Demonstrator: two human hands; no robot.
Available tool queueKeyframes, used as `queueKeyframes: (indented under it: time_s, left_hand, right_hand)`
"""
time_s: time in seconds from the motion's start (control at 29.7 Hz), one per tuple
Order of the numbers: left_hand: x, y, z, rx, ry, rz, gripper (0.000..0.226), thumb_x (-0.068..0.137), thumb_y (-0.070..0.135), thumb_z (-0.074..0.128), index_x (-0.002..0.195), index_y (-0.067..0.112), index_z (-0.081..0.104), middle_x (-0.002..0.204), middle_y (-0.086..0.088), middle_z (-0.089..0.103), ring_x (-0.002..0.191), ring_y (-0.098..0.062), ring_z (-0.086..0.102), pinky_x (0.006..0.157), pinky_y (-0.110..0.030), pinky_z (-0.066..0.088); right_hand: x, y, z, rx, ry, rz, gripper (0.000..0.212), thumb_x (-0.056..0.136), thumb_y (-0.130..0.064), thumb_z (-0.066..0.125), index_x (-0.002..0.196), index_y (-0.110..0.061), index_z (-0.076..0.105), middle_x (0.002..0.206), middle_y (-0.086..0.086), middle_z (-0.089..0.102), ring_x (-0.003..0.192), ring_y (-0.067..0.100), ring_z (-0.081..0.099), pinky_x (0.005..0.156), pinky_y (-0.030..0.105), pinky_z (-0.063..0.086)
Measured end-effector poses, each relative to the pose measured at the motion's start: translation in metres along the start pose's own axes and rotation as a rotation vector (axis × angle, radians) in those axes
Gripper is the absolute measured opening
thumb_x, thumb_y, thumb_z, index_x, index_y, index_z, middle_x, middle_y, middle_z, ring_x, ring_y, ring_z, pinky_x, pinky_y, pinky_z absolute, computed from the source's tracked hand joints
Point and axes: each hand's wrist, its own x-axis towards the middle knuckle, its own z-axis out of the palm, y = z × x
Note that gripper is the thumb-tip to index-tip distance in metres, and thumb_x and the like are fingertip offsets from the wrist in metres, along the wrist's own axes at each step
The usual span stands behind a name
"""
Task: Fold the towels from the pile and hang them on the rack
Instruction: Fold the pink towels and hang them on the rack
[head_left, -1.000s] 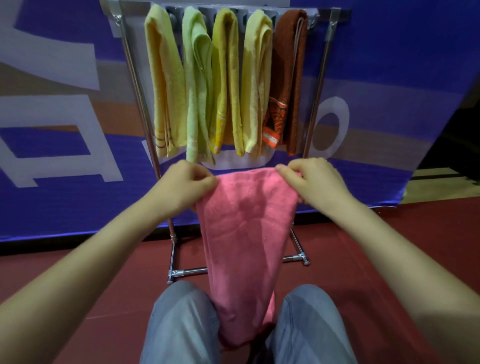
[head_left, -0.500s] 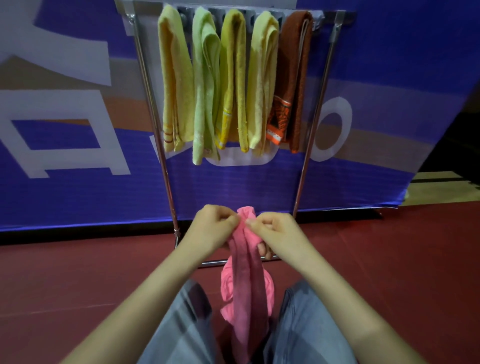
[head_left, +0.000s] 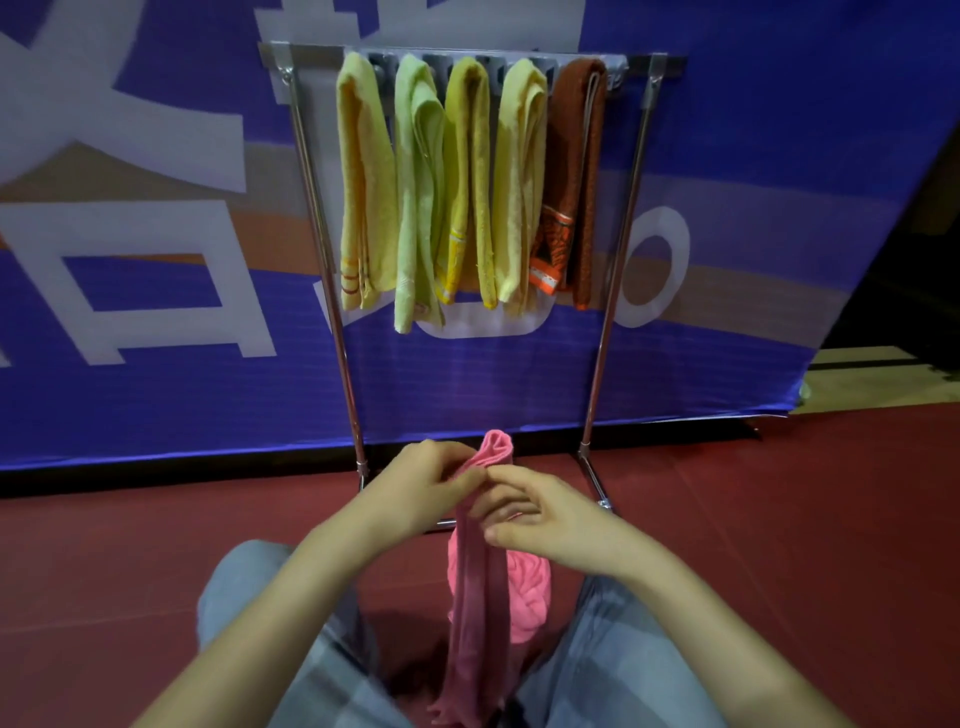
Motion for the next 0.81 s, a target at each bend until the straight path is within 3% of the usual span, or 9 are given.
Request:
queueKeyframes:
  time_s: [0.13, 0.24, 0.37, 0.47, 0.57, 0.64, 0.81]
  left_hand:
    - [-0.003, -0.001, 0.000, 0.185, -0.034, 0.079, 0.024, 0.091, 0.024, 0.050, 0.097, 0.004, 0.062, 0.077, -0.012, 0.063, 0.067, -0.024, 0.054, 0.060, -0.027, 0.032]
    - [-0.004, -0.004, -0.003, 0.237, -0.075, 0.124, 0.021, 0.087, 0.021, 0.056, 0.099, 0.006, 0.062, 0.072, -0.007, 0.060, 0.054, -0.011, 0.044, 0.054, -0.021, 0.029]
    - [-0.005, -0.006, -0.009, 0.238, -0.076, 0.174, 0.023, 0.085, 0.012, 0.055, 0.106, 0.011, 0.065, 0.083, -0.007, 0.067, 0.057, -0.008, 0.045, 0.056, -0.013, 0.033]
    - [-0.007, -0.006, -0.013, 0.231, -0.095, 0.207, 0.027, 0.085, 0.011, 0.055, 0.111, 0.013, 0.064, 0.092, -0.007, 0.069, 0.070, -0.010, 0.051, 0.060, -0.012, 0.034]
    - [-0.013, -0.002, -0.013, 0.229, -0.110, 0.236, 0.028, 0.086, 0.009, 0.055, 0.113, 0.011, 0.063, 0.099, -0.009, 0.070, 0.083, -0.017, 0.058, 0.068, -0.022, 0.036]
    - [-0.018, 0.000, -0.014, 0.222, -0.113, 0.246, 0.028, 0.086, 0.009, 0.054, 0.112, 0.012, 0.063, 0.101, -0.009, 0.070, 0.090, -0.022, 0.061, 0.076, -0.028, 0.041]
    - [-0.026, 0.011, -0.024, 0.258, -0.111, 0.279, 0.028, 0.084, 0.007, 0.055, 0.110, 0.011, 0.064, 0.088, -0.002, 0.066, 0.076, -0.014, 0.055, 0.074, -0.029, 0.043]
  right_hand:
    - [-0.006, 0.001, 0.007, 0.016, -0.001, -0.003, 0.042, 0.080, 0.013, 0.052, 0.096, -0.026, 0.048, 0.087, -0.002, 0.052, 0.087, 0.018, 0.047, 0.077, 0.022, 0.041]
    - [-0.007, 0.002, 0.013, 0.002, -0.008, -0.009, 0.038, 0.080, 0.012, 0.052, 0.094, -0.024, 0.047, 0.088, -0.002, 0.049, 0.084, 0.015, 0.046, 0.074, 0.017, 0.041]
    - [-0.008, 0.006, 0.014, -0.010, 0.050, -0.008, 0.045, 0.080, 0.009, 0.055, 0.100, -0.031, 0.047, 0.088, -0.006, 0.055, 0.079, 0.012, 0.050, 0.070, 0.013, 0.042]
    - [-0.012, 0.004, 0.005, -0.172, 0.189, -0.099, 0.040, 0.079, 0.000, 0.060, 0.101, -0.031, 0.049, 0.074, -0.008, 0.058, 0.065, 0.009, 0.051, 0.062, 0.011, 0.041]
    - [-0.016, 0.001, -0.001, -0.394, 0.238, -0.148, 0.038, 0.079, -0.011, 0.063, 0.093, -0.044, 0.049, 0.061, -0.006, 0.057, 0.051, 0.007, 0.053, 0.058, 0.019, 0.043]
    - [-0.016, -0.002, -0.003, -0.570, 0.241, -0.116, 0.027, 0.079, -0.019, 0.063, 0.093, -0.040, 0.055, 0.053, -0.009, 0.057, 0.046, 0.003, 0.053, 0.061, 0.027, 0.047]
    - [-0.021, -0.022, -0.004, -0.896, 0.195, -0.041, 0.026, 0.082, -0.034, 0.060, 0.108, -0.031, 0.060, 0.047, -0.017, 0.059, 0.053, -0.006, 0.056, 0.068, 0.026, 0.046]
